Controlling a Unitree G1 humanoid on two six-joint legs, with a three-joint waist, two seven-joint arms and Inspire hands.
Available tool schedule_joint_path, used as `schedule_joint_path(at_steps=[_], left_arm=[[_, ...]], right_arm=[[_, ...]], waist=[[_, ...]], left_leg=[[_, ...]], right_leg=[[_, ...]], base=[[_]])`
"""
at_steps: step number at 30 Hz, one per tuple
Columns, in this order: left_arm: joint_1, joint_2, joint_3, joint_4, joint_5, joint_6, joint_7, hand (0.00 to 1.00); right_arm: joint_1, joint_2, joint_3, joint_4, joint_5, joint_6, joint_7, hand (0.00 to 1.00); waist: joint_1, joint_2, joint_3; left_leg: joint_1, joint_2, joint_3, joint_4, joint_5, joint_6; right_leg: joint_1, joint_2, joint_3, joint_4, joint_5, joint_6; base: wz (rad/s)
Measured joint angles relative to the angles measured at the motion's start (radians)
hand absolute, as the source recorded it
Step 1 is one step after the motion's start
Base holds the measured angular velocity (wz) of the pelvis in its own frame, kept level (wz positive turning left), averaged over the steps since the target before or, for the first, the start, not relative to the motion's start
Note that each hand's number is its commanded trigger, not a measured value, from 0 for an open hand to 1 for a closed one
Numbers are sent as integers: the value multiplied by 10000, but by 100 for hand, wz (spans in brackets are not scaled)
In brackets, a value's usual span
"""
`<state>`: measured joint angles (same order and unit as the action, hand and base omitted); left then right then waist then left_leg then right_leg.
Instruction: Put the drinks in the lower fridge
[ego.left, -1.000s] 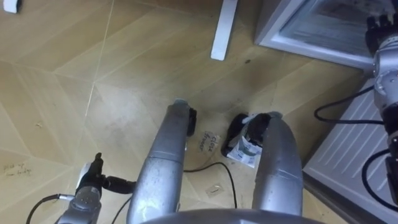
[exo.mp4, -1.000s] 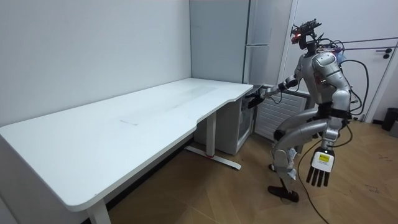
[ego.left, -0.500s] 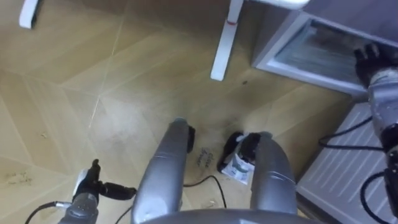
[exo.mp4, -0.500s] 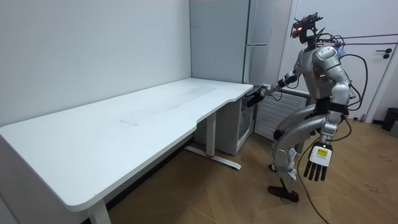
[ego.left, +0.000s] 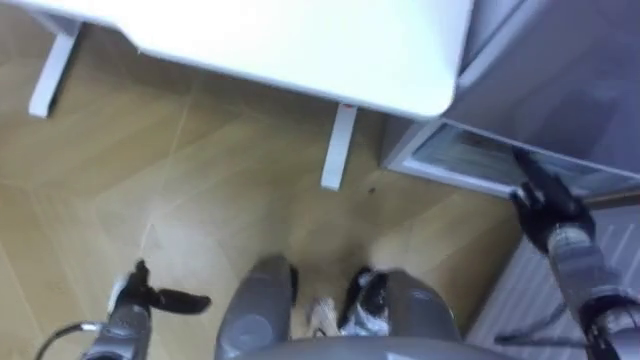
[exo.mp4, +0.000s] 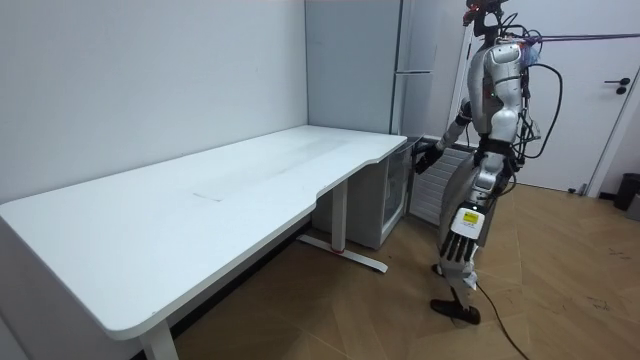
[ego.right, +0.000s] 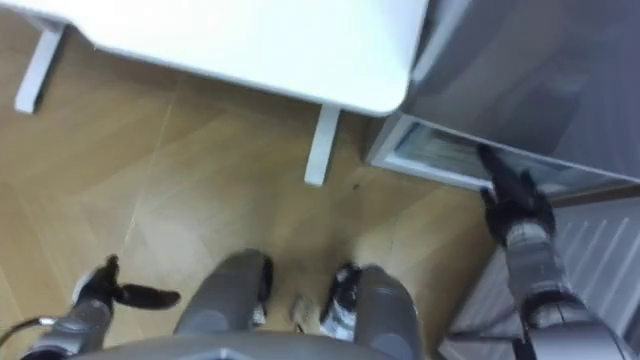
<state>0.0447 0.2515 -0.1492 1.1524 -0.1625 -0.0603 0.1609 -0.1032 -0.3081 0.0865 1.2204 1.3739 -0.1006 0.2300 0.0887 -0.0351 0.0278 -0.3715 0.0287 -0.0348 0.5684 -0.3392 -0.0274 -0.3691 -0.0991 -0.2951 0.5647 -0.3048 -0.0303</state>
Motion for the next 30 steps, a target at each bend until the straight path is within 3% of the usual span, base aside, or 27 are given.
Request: schedule_joint_path(at_steps=[2, 7, 11, 14, 17, 21, 24, 30], left_arm=[[64, -193, 262, -16, 4, -163, 3, 0], [537, -405, 452, -72, 29, -555, 24, 0], [1113, -442, 957, -151, 175, -565, 139, 0], [1453, -574, 1314, -140, 271, -543, 264, 0], [1661, -622, 1479, -156, 476, -466, 334, 0], [1754, -677, 1498, -167, 491, 0, 235, 0], [1790, -759, 1933, -161, 699, 189, 206, 0], [1867, -772, 2510, -164, 1407, 391, 19, 0]], right_arm=[[443, 163, 9, -30, -256, 3, 154, 0], [1572, 683, 71, 201, -1182, 160, 473, 0], [2051, 928, -9, 233, -2407, 190, 416, 0], [2166, 979, -370, 815, -3615, 296, 269, 0], [2293, 1081, -406, 1207, -4117, 507, -50, 0], [2440, 1322, -428, 1199, -4407, 975, -265, 0], [2435, 1445, -676, 1197, -4458, 1202, -404, 0], [2445, 1433, -1112, 1190, -5482, 1258, -415, 0]], waist=[[-21, 13, -86], [-239, 36, -174], [-422, -29, -230], [-597, 60, -256], [-585, 126, -232], [-595, 202, -240], [-610, 229, -228], [-626, 213, -210]], left_leg=[[499, 2, 228, -424, 65, 41], [2274, 66, 550, -1863, 348, 81], [3066, 143, 586, -2392, 384, 64], [3597, 166, 570, -2693, 392, 64], [4019, 160, 590, -2892, 393, 65], [4318, 162, 586, -2999, 393, 66], [4526, 163, 603, -3015, 393, 66], [4784, 164, 598, -3119, 404, 92]], right_leg=[[351, 42, 170, -336, 79, 80], [1965, 312, 321, -1706, 413, 263], [2770, 477, 350, -2311, 518, 292], [3442, 573, 287, -2893, 659, 366], [3902, 609, 333, -3127, 704, 417], [4211, 651, 428, -3288, 744, 442], [4382, 658, 461, -3278, 745, 441], [4598, 661, 509, -3268, 784, 443]], base=[[-26], [-11], [-4], [5], [-2], [-4], [-3], [0]])
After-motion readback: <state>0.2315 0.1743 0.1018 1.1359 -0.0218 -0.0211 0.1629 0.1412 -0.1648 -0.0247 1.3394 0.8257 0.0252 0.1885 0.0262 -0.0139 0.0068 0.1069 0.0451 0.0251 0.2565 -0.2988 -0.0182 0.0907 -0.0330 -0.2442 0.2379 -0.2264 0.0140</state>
